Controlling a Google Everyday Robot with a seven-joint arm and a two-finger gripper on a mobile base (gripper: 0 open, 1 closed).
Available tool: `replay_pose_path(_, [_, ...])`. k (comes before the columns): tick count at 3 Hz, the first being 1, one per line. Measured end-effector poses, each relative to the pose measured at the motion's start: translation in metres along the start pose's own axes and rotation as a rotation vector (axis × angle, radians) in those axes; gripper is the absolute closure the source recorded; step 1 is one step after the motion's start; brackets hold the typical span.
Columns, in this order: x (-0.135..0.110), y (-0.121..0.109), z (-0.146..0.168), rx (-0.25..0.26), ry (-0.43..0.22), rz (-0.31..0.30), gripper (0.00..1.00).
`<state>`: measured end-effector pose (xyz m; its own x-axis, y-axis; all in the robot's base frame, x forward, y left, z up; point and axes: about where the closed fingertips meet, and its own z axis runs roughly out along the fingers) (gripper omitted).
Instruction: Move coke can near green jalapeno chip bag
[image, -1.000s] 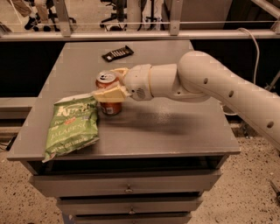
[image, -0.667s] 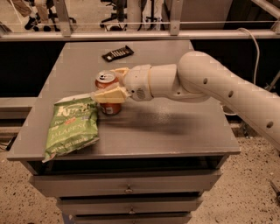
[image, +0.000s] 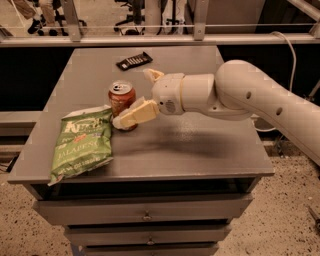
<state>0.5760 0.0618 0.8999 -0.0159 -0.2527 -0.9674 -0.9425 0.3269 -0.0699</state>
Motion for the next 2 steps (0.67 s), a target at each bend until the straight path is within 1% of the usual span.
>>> replay_pose_path(1, [-0.007,-0.038,-0.074,0.116,0.016,-0.056,0.00])
replay_pose_path(2, [-0.030,-0.074,-0.173,0.225,0.081,-0.155,0.00])
